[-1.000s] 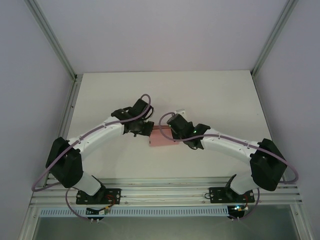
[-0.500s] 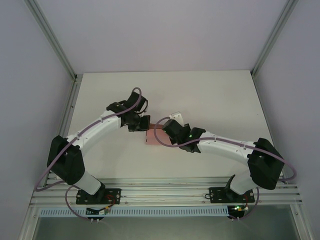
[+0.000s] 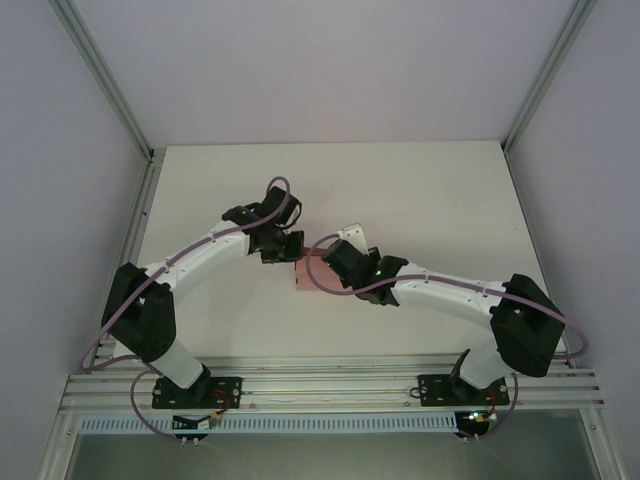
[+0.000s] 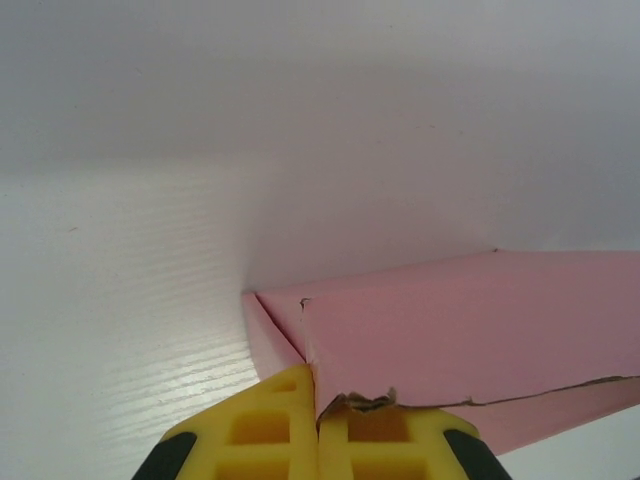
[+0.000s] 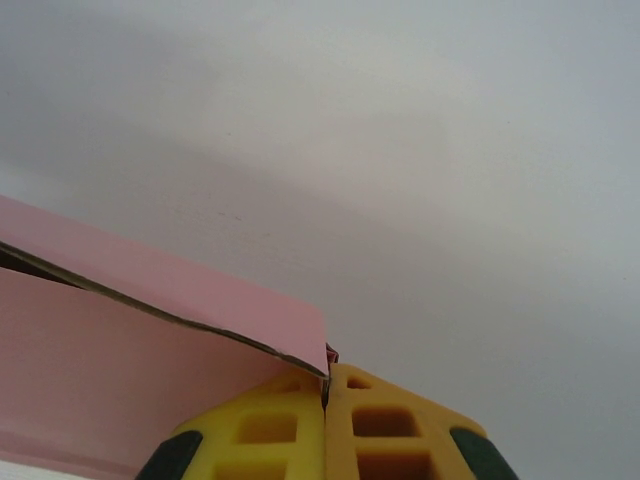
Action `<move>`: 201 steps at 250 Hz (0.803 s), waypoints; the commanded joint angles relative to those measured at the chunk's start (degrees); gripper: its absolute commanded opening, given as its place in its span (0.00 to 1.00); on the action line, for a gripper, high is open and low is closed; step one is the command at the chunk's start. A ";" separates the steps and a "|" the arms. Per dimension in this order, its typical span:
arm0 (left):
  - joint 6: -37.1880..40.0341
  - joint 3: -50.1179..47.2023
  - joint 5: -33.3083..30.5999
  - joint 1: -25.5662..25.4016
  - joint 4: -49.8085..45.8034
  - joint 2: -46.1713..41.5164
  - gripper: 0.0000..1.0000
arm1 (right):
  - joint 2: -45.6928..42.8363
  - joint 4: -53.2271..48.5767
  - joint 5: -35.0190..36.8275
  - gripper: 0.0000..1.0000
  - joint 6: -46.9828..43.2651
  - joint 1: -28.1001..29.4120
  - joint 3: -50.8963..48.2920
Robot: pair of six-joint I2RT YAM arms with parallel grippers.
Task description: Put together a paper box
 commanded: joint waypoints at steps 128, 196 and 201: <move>1.99 -17.07 -7.46 -9.77 8.51 -7.53 0.25 | -5.32 8.23 -3.29 0.00 2.20 1.47 -12.96; -2.16 -16.73 -3.39 -10.07 9.51 -14.23 0.50 | -6.38 10.15 -3.35 0.00 0.92 2.22 -14.37; -2.63 -16.50 -3.43 -10.04 9.32 -14.56 0.57 | -6.43 10.28 -3.40 0.00 0.89 2.31 -14.39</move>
